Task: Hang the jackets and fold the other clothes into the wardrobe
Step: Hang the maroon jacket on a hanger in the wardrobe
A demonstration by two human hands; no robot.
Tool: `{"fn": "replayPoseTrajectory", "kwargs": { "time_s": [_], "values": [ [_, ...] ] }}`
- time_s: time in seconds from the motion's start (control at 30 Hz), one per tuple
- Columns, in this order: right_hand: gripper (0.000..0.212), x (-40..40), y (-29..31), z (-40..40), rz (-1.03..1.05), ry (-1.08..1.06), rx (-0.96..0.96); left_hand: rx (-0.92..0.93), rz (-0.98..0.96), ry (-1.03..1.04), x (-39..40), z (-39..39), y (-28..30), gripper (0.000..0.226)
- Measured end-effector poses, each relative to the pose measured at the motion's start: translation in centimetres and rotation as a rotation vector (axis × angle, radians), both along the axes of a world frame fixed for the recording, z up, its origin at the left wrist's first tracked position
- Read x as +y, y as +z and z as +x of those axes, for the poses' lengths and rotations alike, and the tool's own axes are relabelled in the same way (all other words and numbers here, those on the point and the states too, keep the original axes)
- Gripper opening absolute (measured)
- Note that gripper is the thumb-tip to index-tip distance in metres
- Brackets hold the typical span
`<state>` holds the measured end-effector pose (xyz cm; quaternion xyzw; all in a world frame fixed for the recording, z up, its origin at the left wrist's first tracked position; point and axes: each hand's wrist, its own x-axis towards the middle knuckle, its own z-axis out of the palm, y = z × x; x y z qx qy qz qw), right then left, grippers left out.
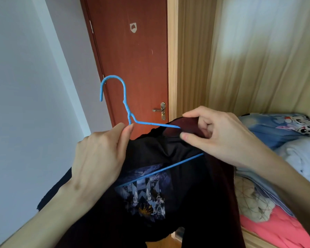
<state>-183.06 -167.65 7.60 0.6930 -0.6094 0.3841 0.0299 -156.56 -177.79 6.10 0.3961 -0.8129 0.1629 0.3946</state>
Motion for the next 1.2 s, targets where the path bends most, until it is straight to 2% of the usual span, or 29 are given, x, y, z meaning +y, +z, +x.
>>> {"fn": "replayPoseTrajectory", "kwargs": {
  "time_s": [0.07,0.13,0.23,0.3,0.43,0.5,0.6,0.7,0.83,0.97,1.1,1.2],
  "values": [
    [0.038,-0.1,0.1,-2.0,0.024,0.002,0.085,0.025,-0.006,-0.013,0.2,0.2,0.4,0.048],
    [0.035,-0.7,0.1,-3.7,-0.017,-0.002,0.151,0.032,-0.010,-0.007,0.2,0.3,0.6,0.048],
    [0.031,-1.8,-0.6,-4.3,0.087,0.108,0.120,0.014,-0.001,-0.005,0.1,0.1,0.7,0.048],
    [0.034,-2.4,-1.7,-4.0,0.127,0.131,0.232,-0.009,0.003,-0.021,-0.1,-0.1,0.3,0.048],
    [0.045,-3.0,-3.1,-3.6,0.070,0.091,0.370,-0.023,0.023,-0.060,-0.4,-0.1,-0.8,0.046],
    [0.043,-3.4,-3.3,-3.2,0.079,0.084,0.440,-0.038,0.004,-0.076,-0.7,-0.2,-1.3,0.045],
    [0.041,-3.9,-3.6,-2.9,0.078,0.110,0.338,-0.032,0.006,-0.067,-1.7,-0.2,-1.6,0.049],
    [0.045,-4.2,-4.4,-3.1,0.015,0.058,0.219,0.028,0.131,-0.128,-3.1,0.2,-2.0,0.056],
    [0.041,-4.2,-5.1,-3.8,-0.058,0.028,0.120,-0.004,0.286,-0.312,-4.7,2.6,-3.4,0.042],
    [0.043,-3.8,-4.8,-4.2,-0.044,0.027,0.120,-0.122,0.290,-0.278,-5.7,4.6,-4.7,0.043],
    [0.036,-3.6,-4.2,-4.2,-0.094,-0.024,0.235,-0.014,0.253,-0.217,-5.3,4.0,-4.9,0.040],
    [0.026,-3.1,-4.9,-4.5,-0.096,-0.173,0.325,0.005,0.144,-0.136,-5.3,3.2,-4.8,0.040]
  ]
}}
